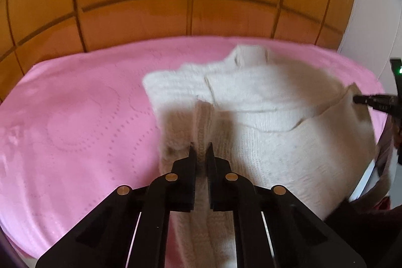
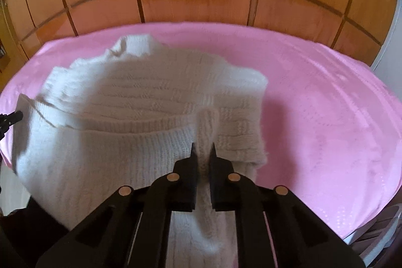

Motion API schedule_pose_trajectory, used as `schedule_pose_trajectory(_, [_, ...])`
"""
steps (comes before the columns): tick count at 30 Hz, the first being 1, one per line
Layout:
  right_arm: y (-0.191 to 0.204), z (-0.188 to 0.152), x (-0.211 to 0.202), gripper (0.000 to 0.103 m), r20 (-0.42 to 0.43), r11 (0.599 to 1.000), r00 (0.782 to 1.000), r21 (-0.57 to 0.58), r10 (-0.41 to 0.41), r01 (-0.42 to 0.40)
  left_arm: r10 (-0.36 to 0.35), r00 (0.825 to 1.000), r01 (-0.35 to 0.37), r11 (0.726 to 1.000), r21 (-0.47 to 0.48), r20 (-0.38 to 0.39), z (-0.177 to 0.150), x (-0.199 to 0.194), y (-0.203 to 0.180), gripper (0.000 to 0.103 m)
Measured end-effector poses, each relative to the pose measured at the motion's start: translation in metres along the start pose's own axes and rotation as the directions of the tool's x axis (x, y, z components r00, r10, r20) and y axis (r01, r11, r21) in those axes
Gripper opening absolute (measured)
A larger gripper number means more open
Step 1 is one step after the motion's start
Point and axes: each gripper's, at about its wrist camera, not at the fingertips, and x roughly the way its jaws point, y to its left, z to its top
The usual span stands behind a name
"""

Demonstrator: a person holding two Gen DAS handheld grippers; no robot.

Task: Fold small clothes
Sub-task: 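Grasp the folded sweater edge with both grippers and adjust it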

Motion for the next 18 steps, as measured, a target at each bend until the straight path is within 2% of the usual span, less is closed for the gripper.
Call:
schedule_pose_trajectory(4, [-0.006,0.012,-0.032,0.006,0.063,0.999,0.997,0.025,0.033,-0.034,-0.041,0.997,0.043,0.998,-0.043,0.066,0.013,-0.024,0.011,0.006])
schedule_pose_trajectory(8, [-0.013,0.035,-0.043,0.006,0.117,0.995,0.991,0.063,0.064,-0.072,-0.059,0.993,0.069,0.994,-0.088,0.103,0.036,-0.025,0.019,0.006])
schedule_pose_trajectory(14, [-0.019,0.088,-0.006,0.006,0.136,0.997,0.990,0.071,0.024,-0.033,-0.023,0.994,0.040,0.987,-0.154,0.107,0.081,0.011,0.036,0.005])
schedule_pose_trajectory(18, [-0.030,0.121,0.023,0.006,0.143,0.994,0.990,0.111,-0.010,-0.006,-0.005,0.995,0.021,0.986,-0.165,0.095,0.113,0.041,0.044,0.005])
